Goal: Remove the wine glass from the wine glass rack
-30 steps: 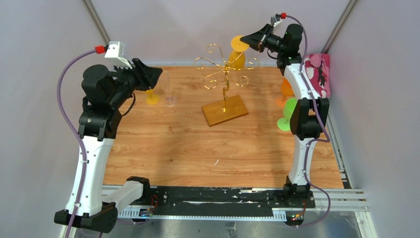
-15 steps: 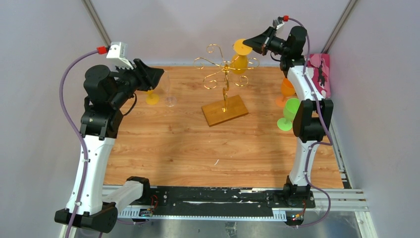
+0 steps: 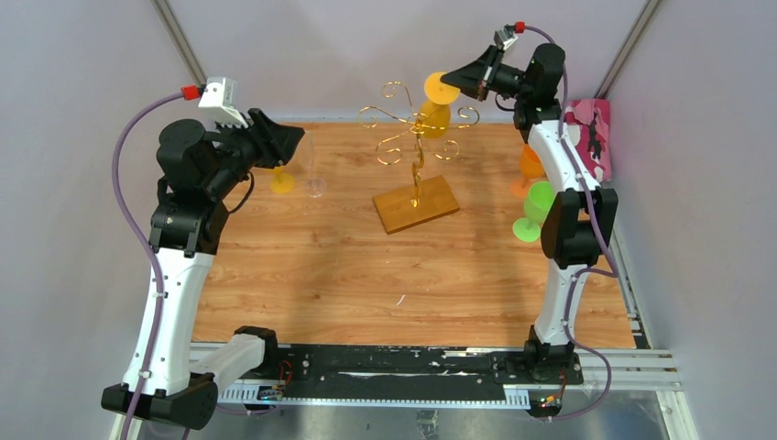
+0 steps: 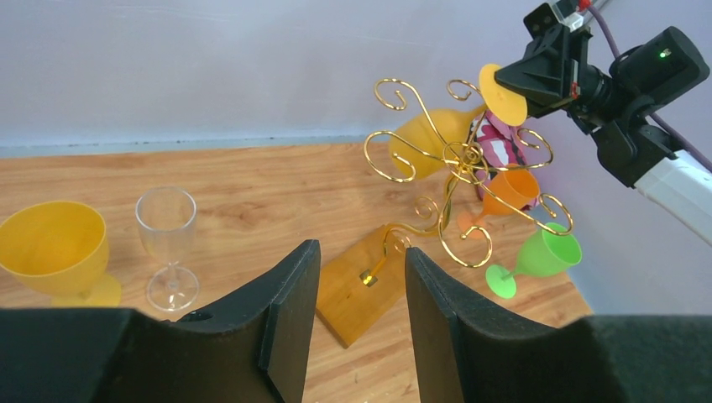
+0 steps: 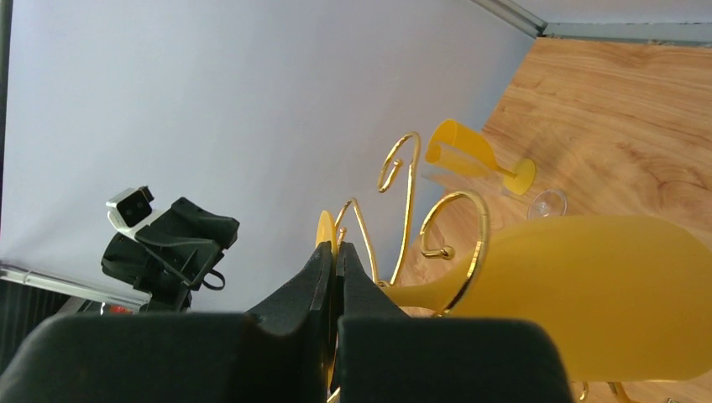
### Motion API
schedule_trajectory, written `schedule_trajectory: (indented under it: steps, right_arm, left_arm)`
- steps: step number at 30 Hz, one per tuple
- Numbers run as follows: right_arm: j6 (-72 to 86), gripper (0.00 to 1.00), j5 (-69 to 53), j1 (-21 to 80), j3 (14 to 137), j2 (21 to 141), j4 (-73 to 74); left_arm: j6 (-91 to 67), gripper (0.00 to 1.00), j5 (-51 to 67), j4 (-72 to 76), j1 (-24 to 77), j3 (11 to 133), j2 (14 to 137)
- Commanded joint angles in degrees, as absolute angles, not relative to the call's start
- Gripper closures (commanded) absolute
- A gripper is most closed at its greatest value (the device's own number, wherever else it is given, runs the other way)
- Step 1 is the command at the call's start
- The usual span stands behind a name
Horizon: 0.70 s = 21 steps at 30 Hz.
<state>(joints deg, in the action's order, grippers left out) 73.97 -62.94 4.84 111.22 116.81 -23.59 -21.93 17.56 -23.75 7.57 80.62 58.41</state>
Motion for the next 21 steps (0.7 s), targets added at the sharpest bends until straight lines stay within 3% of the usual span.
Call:
schedule_trajectory:
  steps: [1,7,15,21]
  right_arm:
    - [74.29,1.0,-65.8,7.2,114.29,115.44,-23.24]
    - [74.46,1.0,-65.32,8.73,116.95,117.62,-22.52]
    - [70.58,1.0,-62.35,8.82,134.6,127.01,-10.05]
    - [72.39,1.0,-59.09,7.52,139.13,131.27,-11.71]
  left_arm:
    - [-22.24,0.53,18.04,-23.26,7.73,80.3,58.62]
    - [-21.8,0.53,17.8,-23.77,7.73,80.42,58.46]
    - [-21.47,0.53,17.65,-24.44,7.73,80.7,58.11]
    - [-20.79,0.53,16.91,-25.51,7.73,80.8,57.43]
